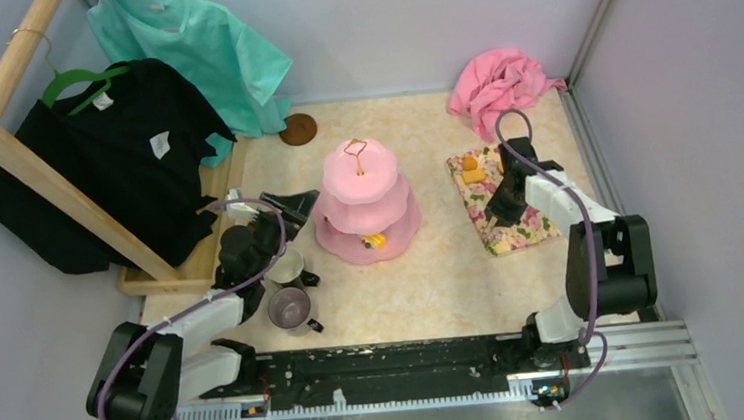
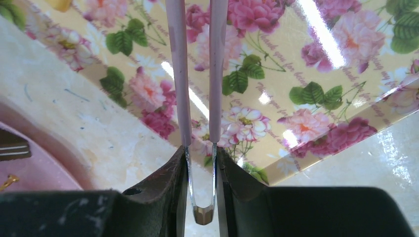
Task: Serve the afternoon tea
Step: Adjust the dessert on the tray.
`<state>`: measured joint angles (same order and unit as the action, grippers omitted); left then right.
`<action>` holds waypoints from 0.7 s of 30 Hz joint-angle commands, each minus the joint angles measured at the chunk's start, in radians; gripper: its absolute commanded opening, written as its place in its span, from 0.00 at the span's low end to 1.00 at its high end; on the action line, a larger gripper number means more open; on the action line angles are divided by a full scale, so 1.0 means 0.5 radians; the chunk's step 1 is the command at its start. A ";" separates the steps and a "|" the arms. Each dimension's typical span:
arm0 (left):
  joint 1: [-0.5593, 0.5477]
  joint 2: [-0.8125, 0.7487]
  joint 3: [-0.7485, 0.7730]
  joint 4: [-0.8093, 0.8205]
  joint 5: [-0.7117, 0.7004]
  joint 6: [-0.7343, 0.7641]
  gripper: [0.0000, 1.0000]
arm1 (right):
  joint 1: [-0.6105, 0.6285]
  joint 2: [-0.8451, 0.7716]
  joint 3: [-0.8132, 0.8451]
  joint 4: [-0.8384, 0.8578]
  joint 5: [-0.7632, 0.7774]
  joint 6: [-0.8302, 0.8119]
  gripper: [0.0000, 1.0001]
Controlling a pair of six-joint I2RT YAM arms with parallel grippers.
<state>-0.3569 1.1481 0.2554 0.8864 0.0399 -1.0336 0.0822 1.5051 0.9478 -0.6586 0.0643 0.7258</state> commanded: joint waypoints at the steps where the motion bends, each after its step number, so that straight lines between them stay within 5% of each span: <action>1: 0.012 -0.053 0.032 -0.045 -0.001 0.045 0.99 | -0.005 -0.128 0.041 0.027 -0.054 -0.019 0.23; 8: 0.013 0.013 0.033 -0.009 0.008 0.036 0.99 | -0.005 0.014 0.139 0.029 -0.098 -0.030 0.37; 21: 0.013 0.176 0.048 0.104 -0.002 0.025 0.99 | -0.052 0.206 0.283 0.000 -0.043 -0.005 0.38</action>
<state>-0.3573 1.2095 0.2558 0.8761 0.0387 -1.0279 0.0700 1.6032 1.0306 -0.6613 0.0223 0.7181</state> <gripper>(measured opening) 0.990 0.378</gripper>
